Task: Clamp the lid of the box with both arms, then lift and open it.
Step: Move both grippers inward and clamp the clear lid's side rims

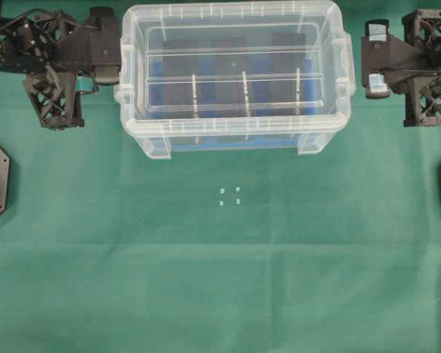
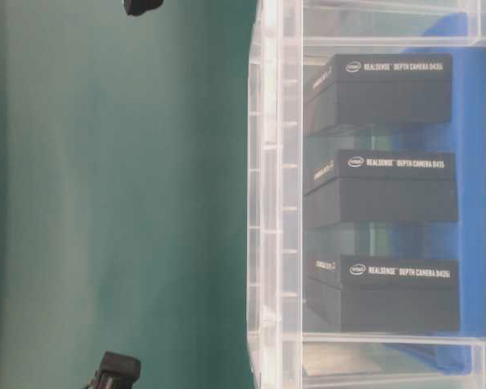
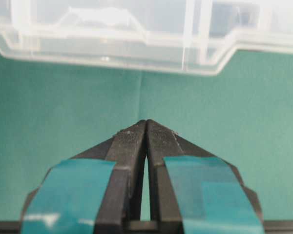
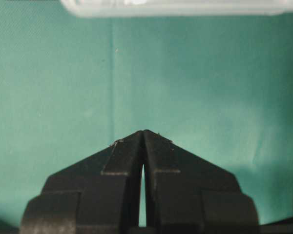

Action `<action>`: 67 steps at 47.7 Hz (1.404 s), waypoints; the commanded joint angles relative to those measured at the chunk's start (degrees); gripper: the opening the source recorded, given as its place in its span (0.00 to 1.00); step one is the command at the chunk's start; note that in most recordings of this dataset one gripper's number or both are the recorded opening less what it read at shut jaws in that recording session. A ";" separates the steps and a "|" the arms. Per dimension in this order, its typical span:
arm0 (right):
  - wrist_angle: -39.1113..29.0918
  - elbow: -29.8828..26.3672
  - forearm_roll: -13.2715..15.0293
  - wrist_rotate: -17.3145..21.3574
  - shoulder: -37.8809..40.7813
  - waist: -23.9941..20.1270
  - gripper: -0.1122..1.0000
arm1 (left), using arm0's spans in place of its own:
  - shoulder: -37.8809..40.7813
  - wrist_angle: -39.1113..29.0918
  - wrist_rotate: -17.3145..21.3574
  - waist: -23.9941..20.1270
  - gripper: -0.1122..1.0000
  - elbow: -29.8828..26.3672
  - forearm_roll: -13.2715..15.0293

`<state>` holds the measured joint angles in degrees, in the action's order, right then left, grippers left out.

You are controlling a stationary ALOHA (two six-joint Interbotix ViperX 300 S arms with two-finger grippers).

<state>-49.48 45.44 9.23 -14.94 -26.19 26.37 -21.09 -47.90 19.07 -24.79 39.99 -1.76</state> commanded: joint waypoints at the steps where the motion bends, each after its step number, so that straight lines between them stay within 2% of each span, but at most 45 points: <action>1: 1.32 -1.93 0.18 -0.09 0.53 0.09 0.10 | 0.35 0.09 0.00 -0.09 0.11 -1.76 0.09; 24: 7.38 -5.71 0.35 -0.44 7.73 0.09 0.10 | 5.36 4.57 0.18 -0.18 0.11 -3.52 0.09; 39: 8.79 -7.82 0.18 -0.44 10.11 -0.79 0.10 | 8.96 4.92 2.55 -0.09 0.11 -6.86 0.09; 67: 8.96 -8.61 0.00 -0.18 11.07 -1.67 0.10 | 9.14 4.92 2.55 -0.09 0.11 -7.21 0.26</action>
<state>-42.10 39.55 9.67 -15.64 -15.73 26.46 -12.13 -43.86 21.88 -25.22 35.86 -1.85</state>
